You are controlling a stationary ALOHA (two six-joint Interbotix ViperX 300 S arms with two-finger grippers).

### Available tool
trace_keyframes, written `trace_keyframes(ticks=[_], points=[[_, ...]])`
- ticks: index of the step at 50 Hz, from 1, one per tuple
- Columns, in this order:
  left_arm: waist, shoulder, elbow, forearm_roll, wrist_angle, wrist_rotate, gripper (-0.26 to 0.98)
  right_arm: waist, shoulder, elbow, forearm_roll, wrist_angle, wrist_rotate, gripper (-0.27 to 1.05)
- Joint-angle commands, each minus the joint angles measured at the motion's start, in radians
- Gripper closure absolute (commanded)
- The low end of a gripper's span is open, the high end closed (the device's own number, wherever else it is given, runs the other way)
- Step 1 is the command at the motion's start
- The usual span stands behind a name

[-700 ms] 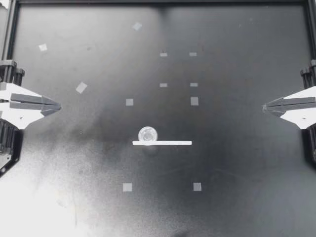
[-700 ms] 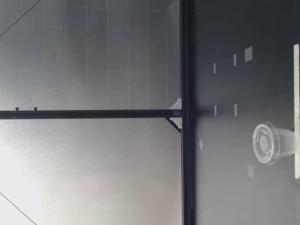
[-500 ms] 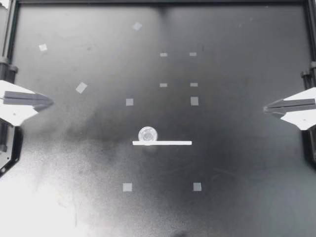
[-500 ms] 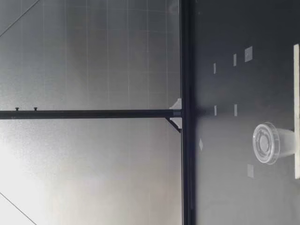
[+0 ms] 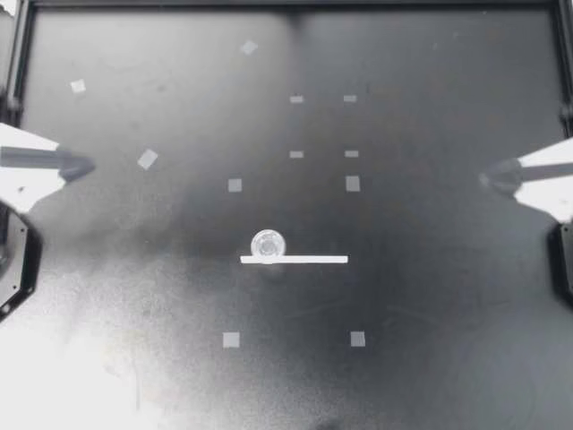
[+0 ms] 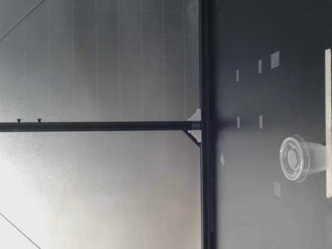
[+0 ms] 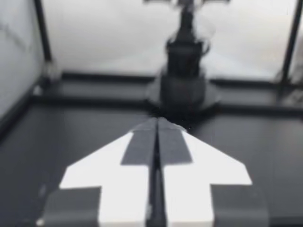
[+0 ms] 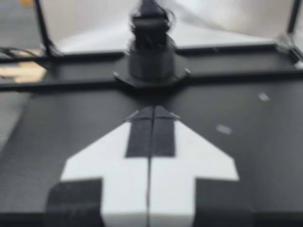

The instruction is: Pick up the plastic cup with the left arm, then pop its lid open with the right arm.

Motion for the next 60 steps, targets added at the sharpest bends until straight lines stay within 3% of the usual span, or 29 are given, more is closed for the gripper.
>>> trace_keyframes(ticks=[1,10,21,41,60], points=[[0.003,0.078,-0.055,-0.003,0.054,-0.005,0.78,-0.021,0.067,-0.058,-0.002,0.029,-0.002,0.86],[0.003,0.221,-0.097,-0.009,0.083,-0.032,0.78,-0.021,0.218,-0.098,0.008,0.032,0.015,0.86],[0.002,0.299,-0.067,-0.008,0.032,-0.038,0.73,-0.020,0.339,-0.104,0.009,-0.014,0.049,0.86],[0.003,0.420,0.003,-0.009,-0.103,-0.061,0.28,-0.006,0.555,-0.106,0.008,-0.190,0.106,0.86],[0.002,0.598,0.023,-0.008,-0.247,-0.080,0.27,0.023,0.750,-0.150,0.005,-0.265,0.152,0.86]])
